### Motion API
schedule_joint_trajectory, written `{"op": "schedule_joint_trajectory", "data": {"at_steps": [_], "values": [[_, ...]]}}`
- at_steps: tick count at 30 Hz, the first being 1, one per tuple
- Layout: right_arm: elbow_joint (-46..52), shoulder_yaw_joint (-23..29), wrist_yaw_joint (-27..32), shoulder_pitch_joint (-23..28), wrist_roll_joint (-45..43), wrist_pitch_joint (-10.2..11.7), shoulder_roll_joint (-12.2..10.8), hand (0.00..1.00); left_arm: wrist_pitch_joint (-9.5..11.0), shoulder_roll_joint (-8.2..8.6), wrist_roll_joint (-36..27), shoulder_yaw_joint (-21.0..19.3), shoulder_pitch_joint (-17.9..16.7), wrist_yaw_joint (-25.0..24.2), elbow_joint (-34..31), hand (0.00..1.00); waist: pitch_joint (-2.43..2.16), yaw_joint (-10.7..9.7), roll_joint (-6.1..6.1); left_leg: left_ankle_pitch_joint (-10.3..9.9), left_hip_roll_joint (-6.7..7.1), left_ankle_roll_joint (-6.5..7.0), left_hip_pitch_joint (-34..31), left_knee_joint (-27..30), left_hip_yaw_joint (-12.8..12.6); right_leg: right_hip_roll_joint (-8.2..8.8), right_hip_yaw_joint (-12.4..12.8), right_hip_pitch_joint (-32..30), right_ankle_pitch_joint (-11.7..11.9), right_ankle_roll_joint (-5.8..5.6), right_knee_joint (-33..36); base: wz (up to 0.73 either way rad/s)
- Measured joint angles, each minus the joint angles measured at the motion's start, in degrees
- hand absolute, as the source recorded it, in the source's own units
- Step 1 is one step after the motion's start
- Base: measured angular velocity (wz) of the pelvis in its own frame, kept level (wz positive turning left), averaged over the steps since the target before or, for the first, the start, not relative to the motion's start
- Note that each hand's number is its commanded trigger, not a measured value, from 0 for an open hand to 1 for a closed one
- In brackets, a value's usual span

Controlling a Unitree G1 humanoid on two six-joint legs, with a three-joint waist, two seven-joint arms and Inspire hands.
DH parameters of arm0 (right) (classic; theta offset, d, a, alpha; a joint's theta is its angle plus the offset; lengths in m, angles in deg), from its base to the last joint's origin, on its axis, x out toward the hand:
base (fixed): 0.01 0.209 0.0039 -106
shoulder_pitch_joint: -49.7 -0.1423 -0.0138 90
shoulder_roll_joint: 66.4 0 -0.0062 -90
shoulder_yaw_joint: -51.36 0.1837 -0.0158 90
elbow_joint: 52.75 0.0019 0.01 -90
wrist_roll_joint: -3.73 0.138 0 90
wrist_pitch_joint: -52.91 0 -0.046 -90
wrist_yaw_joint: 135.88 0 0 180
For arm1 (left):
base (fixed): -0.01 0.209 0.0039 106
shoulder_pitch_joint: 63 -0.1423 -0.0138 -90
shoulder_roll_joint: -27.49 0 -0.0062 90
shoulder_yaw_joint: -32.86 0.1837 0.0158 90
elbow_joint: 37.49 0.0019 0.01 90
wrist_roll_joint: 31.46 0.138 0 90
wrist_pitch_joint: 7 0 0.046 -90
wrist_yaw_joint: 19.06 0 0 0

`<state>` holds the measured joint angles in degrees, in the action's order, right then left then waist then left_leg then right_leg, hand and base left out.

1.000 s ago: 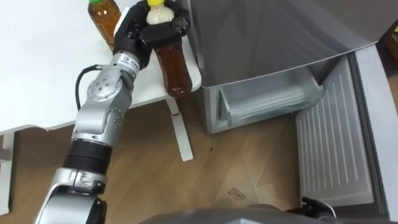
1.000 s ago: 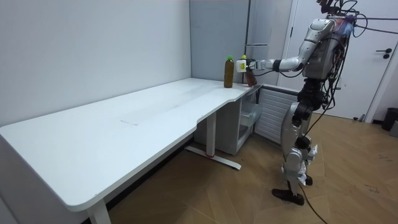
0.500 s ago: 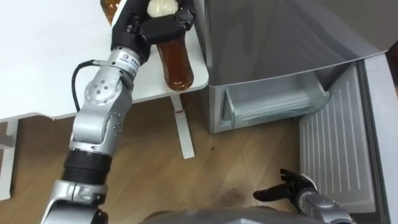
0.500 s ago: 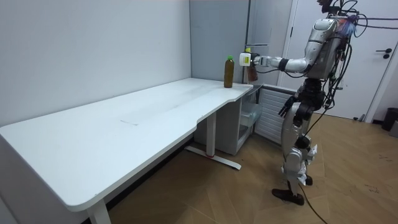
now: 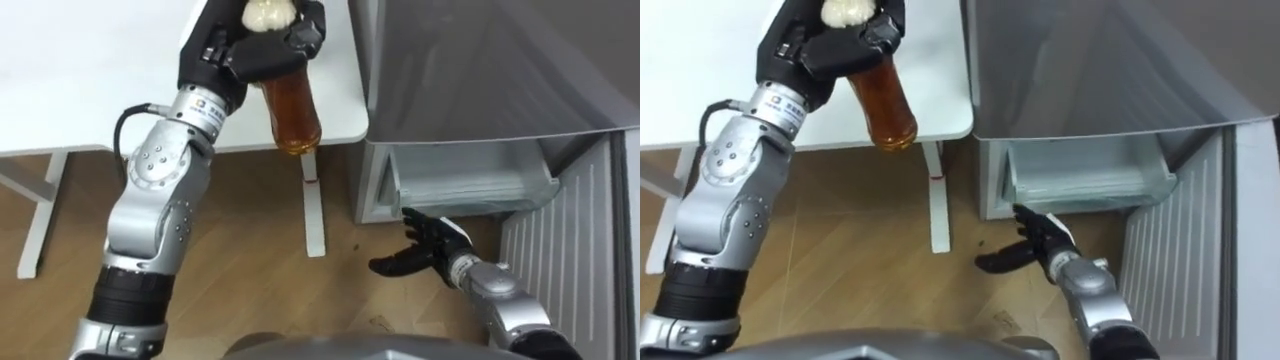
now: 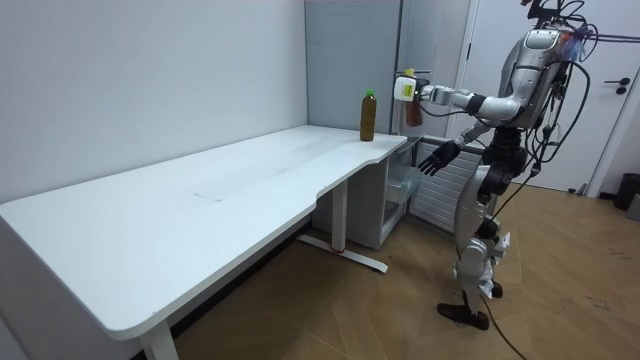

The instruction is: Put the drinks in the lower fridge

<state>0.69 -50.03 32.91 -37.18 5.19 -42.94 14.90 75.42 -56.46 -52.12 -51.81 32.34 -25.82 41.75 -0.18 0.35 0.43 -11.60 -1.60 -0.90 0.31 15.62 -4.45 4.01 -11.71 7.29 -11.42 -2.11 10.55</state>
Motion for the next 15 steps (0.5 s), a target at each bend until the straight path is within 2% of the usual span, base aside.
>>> {"op": "schedule_joint_trajectory", "data": {"at_steps": [6,10,15], "values": [[2.17,-3.26,-3.42,-0.01,0.23,-0.07,0.03,0.0,0.01,-0.02,-0.08,0.71,-0.76,-1.16,-0.48,1.0,0.08,1.52,-0.27,0.0,0.12,0.02,-0.55,0.08,0.65,0.05,-0.71,-0.47,-0.01,-0.01,0.06,0.04],[6.54,-3.43,-5.98,0.28,0.29,-0.17,0.43,0.0,0.01,-0.04,-2.09,0.75,-4.7,-3.18,-1.41,1.0,0.08,1.65,-0.17,0.19,0.25,0.12,-1.17,-0.13,0.83,0.15,-0.83,-0.74,-0.01,-0.01,0.03,0.0],[7.86,-3.75,-9.52,0.24,0.27,-0.02,0.48,0.0,0.01,-0.31,-2.34,1.78,-7.61,-5.72,-1.41,1.0,0.24,1.41,0.08,0.2,0.31,0.12,-1.22,-0.12,1.4,0.19,-1.54,-0.61,-0.01,-0.01,0.05,0.06]]}}
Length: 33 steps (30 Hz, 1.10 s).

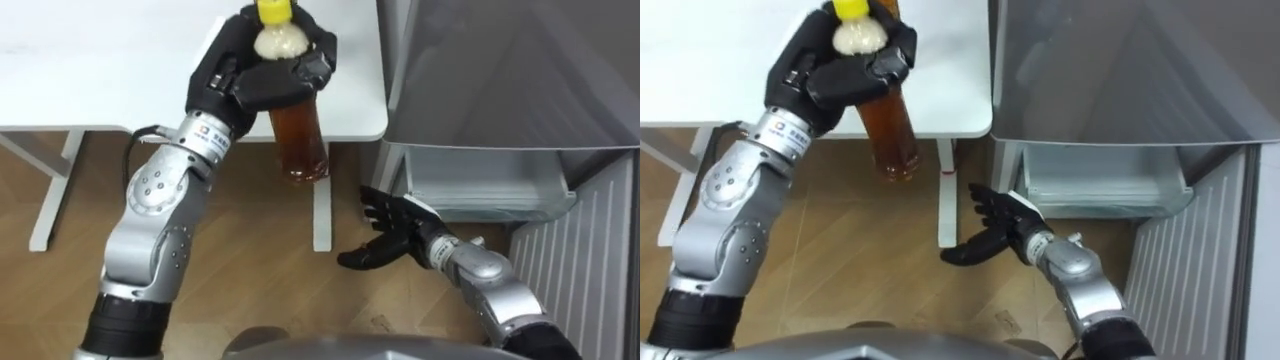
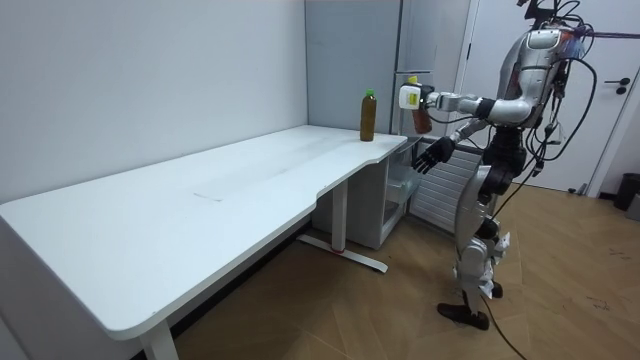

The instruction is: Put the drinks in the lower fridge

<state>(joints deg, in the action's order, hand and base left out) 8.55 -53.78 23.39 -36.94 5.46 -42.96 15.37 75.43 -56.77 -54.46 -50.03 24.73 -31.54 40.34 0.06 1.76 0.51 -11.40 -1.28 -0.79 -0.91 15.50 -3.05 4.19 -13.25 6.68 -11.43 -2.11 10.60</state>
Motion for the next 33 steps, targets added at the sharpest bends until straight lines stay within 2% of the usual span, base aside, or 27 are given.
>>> {"op": "schedule_joint_trajectory", "data": {"at_steps": [4,14,19,28,33], "values": [[0.0,0.02,-1.98,0.0,0.02,0.0,0.42,0.0,0.0,-0.5,0.01,0.11,-0.87,-1.62,0.01,1.0,0.18,0.01,0.24,0.0,0.07,0.0,-0.08,0.04,0.33,0.12,-1.01,0.18,0.0,0.0,0.01,0.06],[0.0,0.02,-4.67,-0.02,0.07,-0.56,1.18,0.0,-0.01,-1.6,0.02,2.07,-4.25,-3.49,0.66,1.0,0.54,0.06,0.54,0.0,0.18,0.0,-0.55,0.36,0.77,0.14,-1.16,0.21,-0.01,-0.03,0.01,0.02],[1.29,0.21,-7.23,-0.13,0.5,-1.55,1.52,0.0,-0.19,-1.61,0.03,2.59,-6.01,-4.34,1.06,1.0,0.72,-0.06,0.8,-0.02,0.26,0.01,-1.43,0.65,1.4,0.1,-1.83,-0.02,-0.08,-0.12,0.0,0.06],[4.79,0.58,-11.32,-0.13,0.59,-1.55,1.37,0.0,-0.19,-1.2,1.81,2.87,-8.18,-4.56,1.16,1.0,0.93,-0.23,0.39,-0.03,0.28,0.01,-1.58,1.06,1.88,0.03,-2.34,0.6,-0.07,-0.11,0.01,0.03],[5.26,-0.26,-13.25,-0.13,3.14,-1.61,1.33,0.0,-0.19,-1.24,2.72,5.04,-8.27,-5.29,2.7,1.0,0.83,-0.2,0.18,0.01,0.27,0.03,-2.22,1.19,1.88,0.03,-2.45,0.09,-0.07,-0.12,0.04,0.0]]}}
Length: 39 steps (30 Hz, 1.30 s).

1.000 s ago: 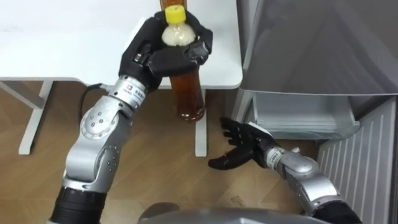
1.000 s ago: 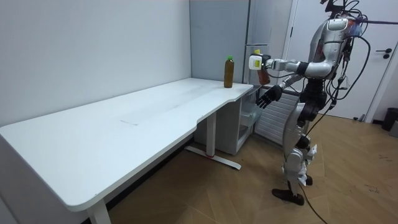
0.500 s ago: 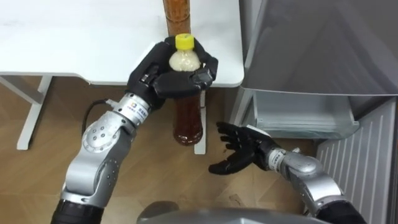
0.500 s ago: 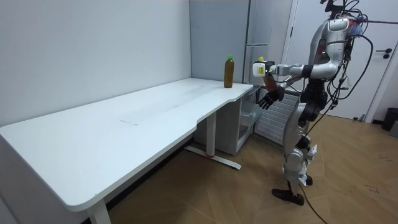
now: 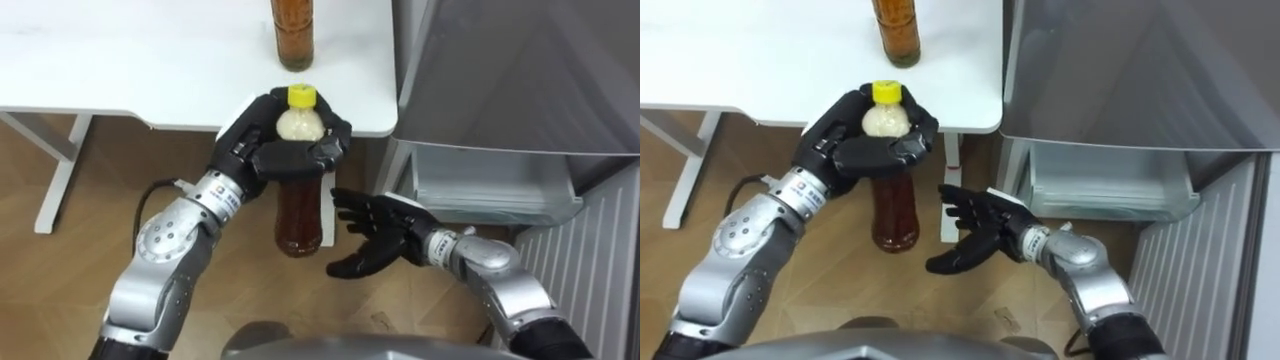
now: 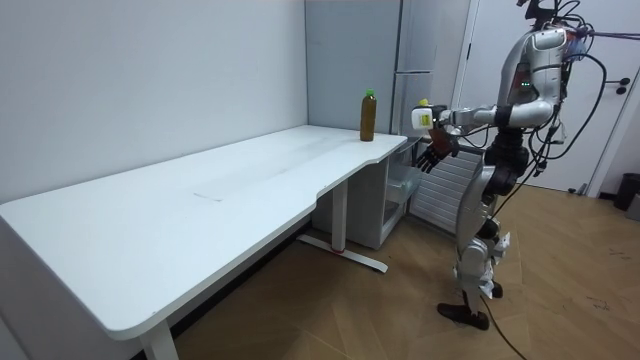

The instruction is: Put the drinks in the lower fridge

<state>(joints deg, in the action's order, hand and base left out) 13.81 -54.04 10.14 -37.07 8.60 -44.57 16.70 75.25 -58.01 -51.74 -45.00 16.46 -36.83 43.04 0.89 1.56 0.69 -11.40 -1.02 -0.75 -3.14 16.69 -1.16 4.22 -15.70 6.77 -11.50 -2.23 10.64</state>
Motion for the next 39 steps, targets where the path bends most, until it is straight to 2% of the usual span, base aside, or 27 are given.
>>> {"op": "schedule_joint_trajectory", "data": {"at_steps": [3,12,14,19,22,33,35,36,39], "values": [[0.86,-1.29,-1.31,0.01,1.79,0.02,0.06,0.0,0.0,-0.02,0.25,1.83,0.01,-1.41,0.75,1.0,-0.03,-0.14,0.07,0.02,0.0,0.02,-0.29,-0.01,-0.01,0.01,-0.02,-0.37,0.0,0.0,0.01,0.0],[1.24,-2.53,-3.05,0.01,2.22,0.02,0.67,0.0,0.01,-0.05,0.78,3.52,0.65,-3.59,0.9,1.0,-0.09,-0.95,0.19,0.03,-0.04,0.01,-0.58,0.69,-0.11,0.03,0.11,-0.92,0.0,0.01,0.12,-0.01],[1.33,-3.33,-3.63,0.04,4.28,0.0,0.65,0.0,0.02,-0.02,0.78,3.79,0.99,-3.77,0.98,1.0,-0.1,-1.12,0.2,0.03,-0.04,0.01,-0.46,0.75,-0.13,0.03,0.14,-0.83,0.01,0.01,0.13,0.0],[1.53,-5.61,-5.74,0.07,13.24,0.03,-1.14,0.0,0.15,1.01,0.74,5.46,1.3,-3.94,2.32,1.0,-0.06,-1.42,0.21,0.02,-0.07,0.02,-0.12,0.96,-0.11,0.0,0.06,-0.22,0.02,0.04,0.13,0.0],[1.49,-6.78,-6.04,0.22,17.55,0.02,-0.82,0.0,0.26,1.1,0.73,6.08,1.76,-3.94,3.6,1.0,0.09,-1.42,0.14,-0.01,-0.14,0.02,-0.31,0.92,-0.06,-0.09,0.08,-0.13,0.05,0.09,0.13,0.0],[0.81,-7.58,-5.9,0.28,22.45,-0.03,-0.34,0.0,0.26,1.21,0.85,6.68,2.5,-4.35,3.6,1.0,0.13,-1.37,0.81,-0.01,-0.29,0.02,-1.19,1.92,-0.07,-0.21,0.05,-0.85,0.1,0.17,0.21,0.0],[0.54,-7.58,-5.92,0.28,22.87,-0.03,-0.34,0.85,0.26,1.21,0.9,6.76,2.5,-4.33,3.63,1.0,0.14,-1.41,0.88,-0.01,-0.3,0.02,-1.18,1.93,-0.04,-0.21,-0.03,-0.83,0.11,0.18,0.19,0.0],[0.37,-7.62,-5.94,0.28,23.09,-0.03,-0.34,1.0,0.26,1.21,0.96,6.81,2.5,-4.33,3.7,1.0,0.16,-1.4,0.9,-0.02,-0.29,0.02,-1.19,1.93,-0.03,-0.21,-0.05,-0.83,0.11,0.18,0.18,0.0],[-0.27,-7.72,-6.02,0.28,23.96,-0.07,-0.35,1.0,0.26,1.21,1.13,6.98,2.51,-4.33,3.86,1.0,0.18,-1.41,0.93,-0.02,-0.3,0.01,-1.2,1.94,-0.02,-0.21,-0.05,-0.83,0.12,0.19,0.19,0.0]]}}
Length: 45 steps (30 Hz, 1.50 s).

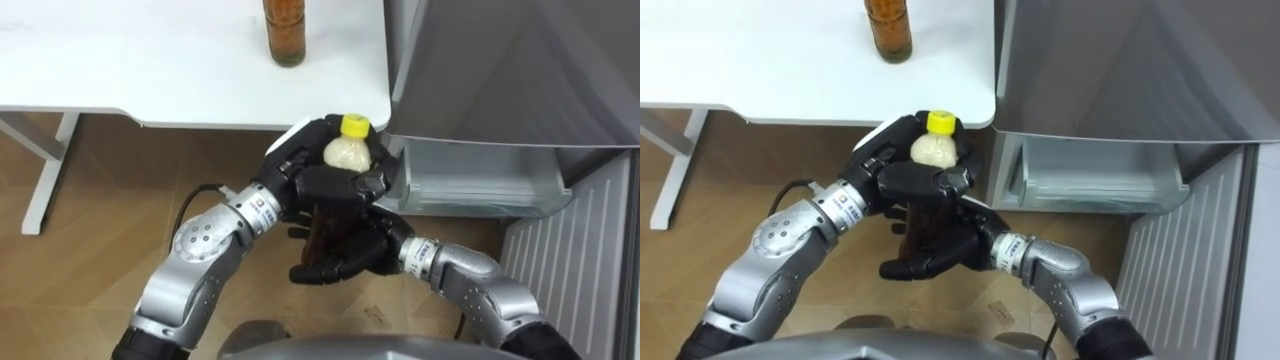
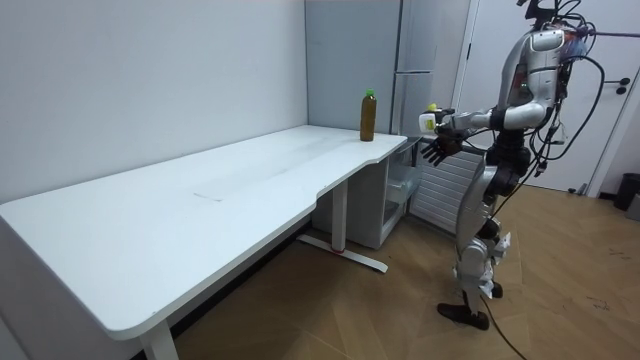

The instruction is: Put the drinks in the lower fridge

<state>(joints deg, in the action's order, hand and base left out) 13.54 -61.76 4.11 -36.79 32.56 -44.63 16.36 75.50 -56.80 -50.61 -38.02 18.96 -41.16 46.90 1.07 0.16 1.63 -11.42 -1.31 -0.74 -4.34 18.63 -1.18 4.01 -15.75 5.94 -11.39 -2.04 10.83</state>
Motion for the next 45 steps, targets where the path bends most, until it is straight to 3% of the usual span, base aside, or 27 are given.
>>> {"op": "schedule_joint_trajectory", "data": {"at_steps": [6,10,11,12,13,30,38,41,45], "values": [[-0.18,-0.56,-0.31,0.0,0.28,0.16,0.12,1.0,-0.06,-0.05,0.21,0.04,0.0,0.43,0.08,1.0,0.02,-0.03,-0.05,-0.01,-0.03,0.01,-0.02,-0.02,-0.03,-0.02,0.02,0.01,0.05,0.07,0.04,0.0],[-0.18,-1.57,-0.44,0.0,0.28,1.13,0.64,1.0,-0.39,-0.06,0.2,0.02,0.0,1.5,0.1,0.58,0.06,-0.07,-0.16,-0.03,-0.04,0.03,-0.15,-0.2,-0.02,-0.03,0.0,-0.06,0.06,0.08,0.07,0.0],[-0.18,-1.72,-0.59,0.0,0.28,1.39,0.83,1.0,-0.47,-0.06,0.16,0.02,0.0,1.53,0.1,0.41,0.06,-0.07,-0.19,-0.03,-0.04,0.04,-0.19,-0.19,-0.02,-0.03,0.0,-0.09,0.06,0.08,0.08,0.0],[-0.18,-2.07,-0.9,0.0,0.28,1.77,1.15,1.0,-0.7,-0.06,0.07,0.01,0.0,1.55,0.1,0.11,0.06,-0.06,-0.23,-0.03,-0.04,0.05,-0.28,-0.19,-0.02,-0.02,0.0,-0.18,0.06,0.08,0.09,0.0],[-0.18,-2.28,-1.01,0.01,0.28,1.78,1.22,1.0,-0.76,-0.06,0.02,-0.01,0.0,1.69,0.1,0.0,0.06,-0.07,-0.26,-0.03,-0.04,0.05,-0.41,-0.17,-0.02,-0.03,0.0,-0.33,0.06,0.08,0.11,0.0],[-0.16,-2.33,-0.7,0.0,5.56,1.44,0.59,1.0,-0.61,0.85,-0.01,-0.54,2.88,4.22,0.05,0.0,-0.08,-0.39,-0.14,-0.03,-0.07,0.05,-0.9,0.12,-0.06,0.02,0.19,-1.24,0.06,0.08,0.9,0.0],[-0.63,-1.96,-0.68,0.02,5.66,1.43,1.0,1.0,2.83,0.89,0.08,-0.88,3.64,4.43,-2.24,0.0,-0.18,0.03,-0.32,-0.03,-0.1,0.06,-0.93,0.13,-0.05,0.01,0.33,-1.27,0.07,0.1,0.91,0.0],[-1.02,-1.96,-0.67,0.32,5.42,1.38,1.46,1.0,3.21,0.84,0.12,-0.99,3.64,5.26,-6.72,0.0,-0.27,0.24,-0.46,-0.02,-0.07,0.06,-0.73,-0.18,-0.1,0.03,0.46,-1.3,0.07,0.11,0.91,-0.01],[-1.03,-2.05,-0.7,0.89,5.41,1.08,2.74,1.0,5.92,0.85,-0.67,-1.17,3.92,5.51,-13.15,0.0,-0.31,1.49,-0.48,0.01,-0.1,0.03,0.41,-1.13,-0.79,0.04,1.31,-0.96,0.07,0.1,0.86,-0.1]]}}
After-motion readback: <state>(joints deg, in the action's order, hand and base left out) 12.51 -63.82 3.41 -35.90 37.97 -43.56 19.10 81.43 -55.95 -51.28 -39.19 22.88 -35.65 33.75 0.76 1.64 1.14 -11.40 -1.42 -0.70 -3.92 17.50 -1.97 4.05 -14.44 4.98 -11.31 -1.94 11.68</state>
